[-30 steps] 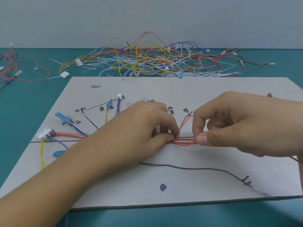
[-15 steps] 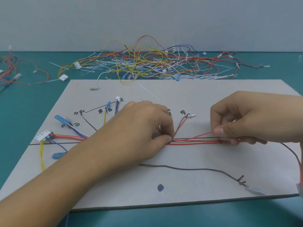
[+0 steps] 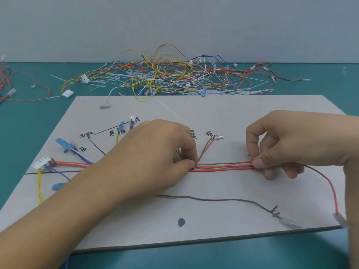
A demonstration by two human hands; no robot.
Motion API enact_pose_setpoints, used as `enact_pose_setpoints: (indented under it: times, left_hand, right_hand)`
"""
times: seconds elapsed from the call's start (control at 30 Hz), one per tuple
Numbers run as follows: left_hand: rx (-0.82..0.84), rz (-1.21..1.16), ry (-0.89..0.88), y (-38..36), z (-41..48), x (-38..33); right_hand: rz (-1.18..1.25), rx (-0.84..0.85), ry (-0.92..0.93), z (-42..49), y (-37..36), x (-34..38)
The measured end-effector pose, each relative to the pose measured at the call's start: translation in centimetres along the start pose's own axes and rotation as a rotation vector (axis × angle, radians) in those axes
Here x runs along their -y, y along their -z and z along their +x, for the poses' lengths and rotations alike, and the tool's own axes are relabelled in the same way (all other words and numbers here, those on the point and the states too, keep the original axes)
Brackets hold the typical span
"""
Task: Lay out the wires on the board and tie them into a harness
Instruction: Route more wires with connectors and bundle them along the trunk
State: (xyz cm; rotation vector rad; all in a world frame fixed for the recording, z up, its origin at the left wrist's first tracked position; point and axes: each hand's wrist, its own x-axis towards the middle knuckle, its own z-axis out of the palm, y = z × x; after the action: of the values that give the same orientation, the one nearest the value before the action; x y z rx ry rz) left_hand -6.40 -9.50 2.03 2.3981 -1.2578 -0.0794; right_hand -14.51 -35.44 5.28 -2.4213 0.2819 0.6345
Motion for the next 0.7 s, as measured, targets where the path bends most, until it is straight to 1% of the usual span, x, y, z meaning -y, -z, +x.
enact_pose_setpoints:
  times: [0.17,0.47,0.7]
  left_hand:
    - [-0.024,-0.042,0.000,-0.3,-0.1,-0.2]
    - [0.037,-0.015,-0.047,0.0,0.2,-0.1]
    - [0.050,-0.020,-0.077,0.1,0.4,-0.1]
  right_hand:
    - [-0.048,-0.049,-0.004,-0.2,-0.3,0.8]
    - [-0.248,-0.129,-0.022,-0.6,-0.8,1.8]
    - [-0.332,-0.165,-0.022,-0.7,-1.1,2.0]
